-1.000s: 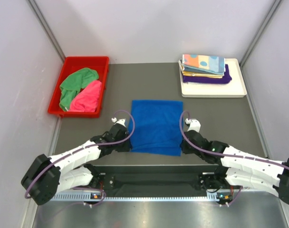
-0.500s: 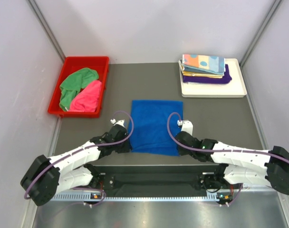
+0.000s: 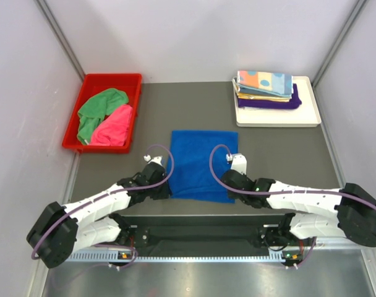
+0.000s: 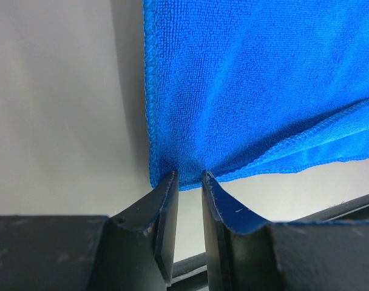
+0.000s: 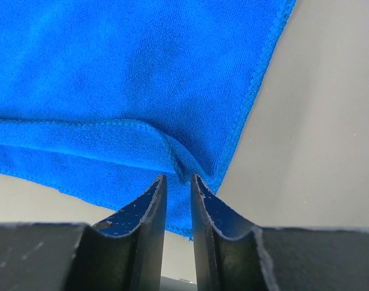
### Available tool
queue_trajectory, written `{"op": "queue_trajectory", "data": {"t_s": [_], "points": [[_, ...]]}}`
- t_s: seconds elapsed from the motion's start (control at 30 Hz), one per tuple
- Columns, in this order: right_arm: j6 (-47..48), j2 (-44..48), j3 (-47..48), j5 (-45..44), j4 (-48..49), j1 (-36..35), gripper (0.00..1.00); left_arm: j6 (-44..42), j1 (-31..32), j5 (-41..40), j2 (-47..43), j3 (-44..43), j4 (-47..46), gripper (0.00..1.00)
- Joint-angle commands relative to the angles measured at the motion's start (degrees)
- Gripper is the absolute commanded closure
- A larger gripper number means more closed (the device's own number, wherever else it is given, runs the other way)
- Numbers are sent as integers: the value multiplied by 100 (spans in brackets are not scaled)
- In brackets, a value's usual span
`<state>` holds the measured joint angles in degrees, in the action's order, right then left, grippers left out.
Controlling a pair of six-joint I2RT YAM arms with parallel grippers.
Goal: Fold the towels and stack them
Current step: Fold the towel
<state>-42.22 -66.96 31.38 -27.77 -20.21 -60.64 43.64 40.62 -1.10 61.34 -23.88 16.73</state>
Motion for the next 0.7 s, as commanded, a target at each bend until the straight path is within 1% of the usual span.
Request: {"op": "queue_trajectory", "data": {"t_s": [0.0, 0.43, 0.5, 0.6, 0.67], "points": [[47, -124, 290, -194, 219, -97, 77, 57, 34, -4, -52, 41, 76, 73], [73, -406, 325, -317, 280, -97, 78, 48, 34, 5, -87, 68, 76, 73], [65, -423, 290, -326, 307, -97, 80, 48, 34, 5, -96, 68, 85, 73], [64, -379, 281, -317, 298, -88, 88, 48, 42, 5, -105, 76, 76, 73], [73, -318, 246, -317, 263, -97, 92, 48, 34, -4, -114, 85, 93, 73]]}}
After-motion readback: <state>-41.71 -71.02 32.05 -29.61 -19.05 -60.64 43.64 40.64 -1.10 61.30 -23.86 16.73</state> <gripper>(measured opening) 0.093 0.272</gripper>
